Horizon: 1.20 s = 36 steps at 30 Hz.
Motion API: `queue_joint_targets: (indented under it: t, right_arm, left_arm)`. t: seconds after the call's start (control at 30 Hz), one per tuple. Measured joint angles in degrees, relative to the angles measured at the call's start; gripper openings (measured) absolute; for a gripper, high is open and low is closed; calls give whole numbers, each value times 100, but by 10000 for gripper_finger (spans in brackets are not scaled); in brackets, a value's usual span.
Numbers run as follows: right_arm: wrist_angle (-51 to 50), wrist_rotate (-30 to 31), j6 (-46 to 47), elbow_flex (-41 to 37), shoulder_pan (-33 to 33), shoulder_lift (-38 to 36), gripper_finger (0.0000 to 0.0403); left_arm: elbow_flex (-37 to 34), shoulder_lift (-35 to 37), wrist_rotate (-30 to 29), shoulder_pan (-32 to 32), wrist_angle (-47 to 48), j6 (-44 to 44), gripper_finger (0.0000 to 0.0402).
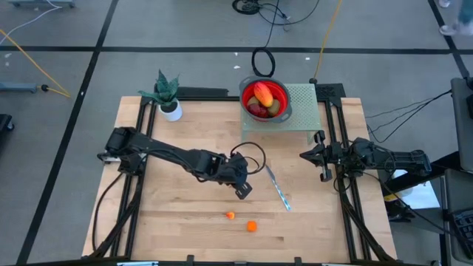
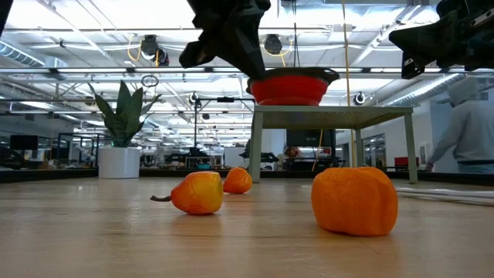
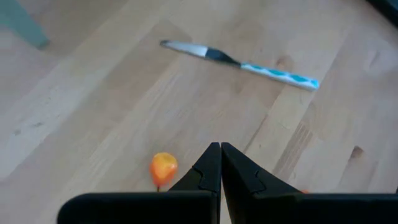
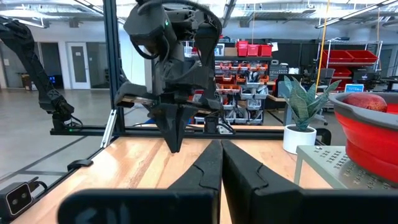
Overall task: Pick & Place Fruit
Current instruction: Put the yellow orange peach into the red basket on the shelf
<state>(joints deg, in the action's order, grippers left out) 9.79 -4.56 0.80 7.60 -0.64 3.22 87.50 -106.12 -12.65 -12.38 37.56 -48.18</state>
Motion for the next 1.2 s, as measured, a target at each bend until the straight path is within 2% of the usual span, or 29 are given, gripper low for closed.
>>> queue_joint_targets:
  t: [0.4, 1.07, 1.2]
  right_arm:
    - [-3, 2, 1, 0, 0, 11, 0]
    - [-18, 0, 2, 0, -1, 15, 0]
    - [-18, 0, 2, 0, 0, 15, 0]
  left_arm:
    - [-4, -797, 711, -2, -166, -3, 10]
    - [-4, -910, 767, 23, -96, 144, 11]
    - [-4, -910, 768, 51, -71, -96, 27]
